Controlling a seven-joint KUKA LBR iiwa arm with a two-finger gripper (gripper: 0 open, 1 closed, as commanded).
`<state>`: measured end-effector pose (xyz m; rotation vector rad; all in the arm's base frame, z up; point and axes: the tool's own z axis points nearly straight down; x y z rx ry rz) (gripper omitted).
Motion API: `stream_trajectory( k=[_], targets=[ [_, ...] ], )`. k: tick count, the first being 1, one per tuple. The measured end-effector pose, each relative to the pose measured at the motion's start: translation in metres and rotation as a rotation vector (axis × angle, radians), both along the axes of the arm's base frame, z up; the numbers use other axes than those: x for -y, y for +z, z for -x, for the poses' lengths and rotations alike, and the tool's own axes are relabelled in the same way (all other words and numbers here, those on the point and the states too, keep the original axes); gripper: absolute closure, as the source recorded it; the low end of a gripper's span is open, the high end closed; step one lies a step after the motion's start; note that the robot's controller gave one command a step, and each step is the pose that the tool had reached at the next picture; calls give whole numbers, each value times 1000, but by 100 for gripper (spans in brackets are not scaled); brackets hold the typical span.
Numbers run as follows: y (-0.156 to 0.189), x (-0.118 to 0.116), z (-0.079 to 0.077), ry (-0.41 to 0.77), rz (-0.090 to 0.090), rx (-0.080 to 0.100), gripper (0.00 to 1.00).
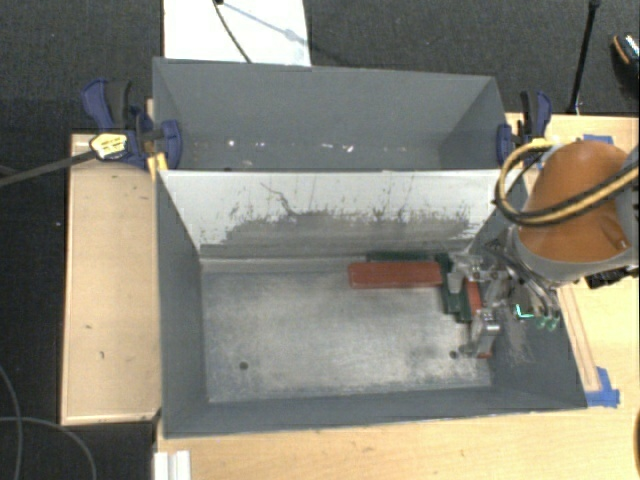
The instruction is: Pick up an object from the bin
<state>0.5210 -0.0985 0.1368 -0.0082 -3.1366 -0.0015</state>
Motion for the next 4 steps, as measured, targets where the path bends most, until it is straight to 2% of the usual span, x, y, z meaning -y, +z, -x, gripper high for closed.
stream_trajectory(
  k=[1,2,3,4],
  targets=[
    [-50,-2,-72,417,-1,8,0],
    [-65,-51,-65,226,-2,7,0],
    [-59,-25,-72,158,1,11,0],
    [-59,-8,-72,164,2,12,0]
  ],
)
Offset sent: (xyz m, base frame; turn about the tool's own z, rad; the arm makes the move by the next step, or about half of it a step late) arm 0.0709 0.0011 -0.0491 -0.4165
